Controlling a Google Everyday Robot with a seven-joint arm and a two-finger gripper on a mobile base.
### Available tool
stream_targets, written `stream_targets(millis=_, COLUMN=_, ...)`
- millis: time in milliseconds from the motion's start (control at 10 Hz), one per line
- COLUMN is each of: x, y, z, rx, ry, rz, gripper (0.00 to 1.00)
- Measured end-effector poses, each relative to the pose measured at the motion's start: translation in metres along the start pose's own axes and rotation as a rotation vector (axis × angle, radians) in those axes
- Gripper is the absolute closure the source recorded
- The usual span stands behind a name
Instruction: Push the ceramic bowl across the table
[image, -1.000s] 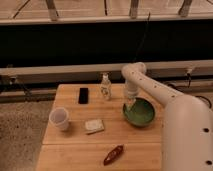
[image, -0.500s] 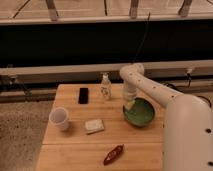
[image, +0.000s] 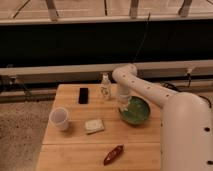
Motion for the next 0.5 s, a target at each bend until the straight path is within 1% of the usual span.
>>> stream_targets(millis=300, x=-0.03, y=-0.002, z=0.0, rx=0.0, ry=0.007, rz=-0.054, gripper=0.99)
stream_targets(millis=500, x=-0.039, y=0.002, z=0.002, rx=-0.014, ry=0.012, rz=-0.085, gripper=0.99)
